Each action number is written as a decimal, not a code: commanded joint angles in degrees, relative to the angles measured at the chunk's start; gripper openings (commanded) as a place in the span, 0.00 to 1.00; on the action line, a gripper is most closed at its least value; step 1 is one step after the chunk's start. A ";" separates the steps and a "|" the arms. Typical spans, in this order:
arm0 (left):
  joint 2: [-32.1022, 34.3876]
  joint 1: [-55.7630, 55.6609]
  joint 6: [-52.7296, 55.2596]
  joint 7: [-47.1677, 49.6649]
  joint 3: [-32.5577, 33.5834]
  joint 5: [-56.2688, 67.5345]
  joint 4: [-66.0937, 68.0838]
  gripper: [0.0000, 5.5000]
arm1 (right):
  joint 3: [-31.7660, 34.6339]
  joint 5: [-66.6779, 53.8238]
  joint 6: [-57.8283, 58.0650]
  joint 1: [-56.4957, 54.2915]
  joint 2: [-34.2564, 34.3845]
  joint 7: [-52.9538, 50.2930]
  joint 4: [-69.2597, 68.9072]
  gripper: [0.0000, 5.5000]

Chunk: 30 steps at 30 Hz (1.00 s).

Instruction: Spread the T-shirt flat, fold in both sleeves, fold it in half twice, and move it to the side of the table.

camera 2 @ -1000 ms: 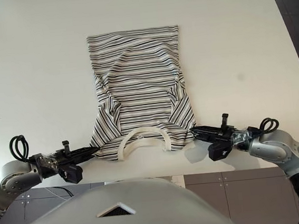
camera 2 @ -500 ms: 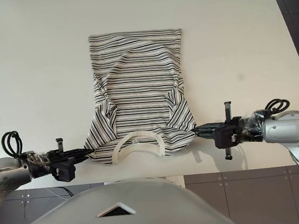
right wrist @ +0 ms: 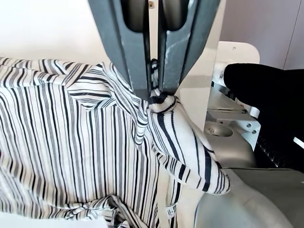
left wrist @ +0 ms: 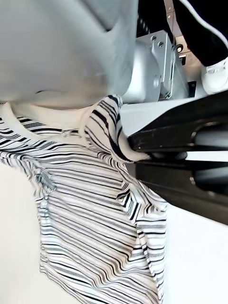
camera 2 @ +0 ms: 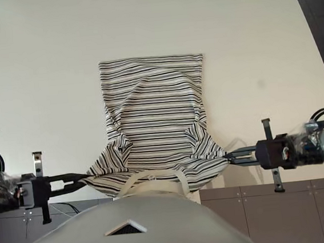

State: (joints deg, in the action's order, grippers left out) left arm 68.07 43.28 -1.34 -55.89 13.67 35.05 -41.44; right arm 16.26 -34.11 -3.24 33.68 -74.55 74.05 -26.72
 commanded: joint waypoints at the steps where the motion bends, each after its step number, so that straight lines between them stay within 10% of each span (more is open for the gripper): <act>1: -4.36 -24.72 12.54 5.33 -6.99 5.74 9.07 0.02 | -12.52 1.48 10.24 -26.73 3.51 1.08 9.34 0.02; 10: -18.94 -58.69 19.47 5.00 -22.58 -10.26 39.27 0.02 | -28.98 19.83 11.12 -67.88 28.08 -2.30 50.88 0.02; 23: -37.91 -82.01 -0.80 2.74 -30.57 -31.17 83.50 0.06 | -27.58 29.69 0.88 -77.75 39.27 -5.36 80.31 0.02; 30: -42.36 -85.93 -11.97 21.36 -23.90 -35.49 104.07 0.29 | -24.36 33.34 1.41 -80.99 45.25 -24.82 91.74 0.29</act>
State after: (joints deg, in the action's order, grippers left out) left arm 26.77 -40.34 -11.61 -38.17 -12.68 -0.36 60.05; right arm -8.85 -2.35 -2.72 -45.80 -30.37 53.69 62.42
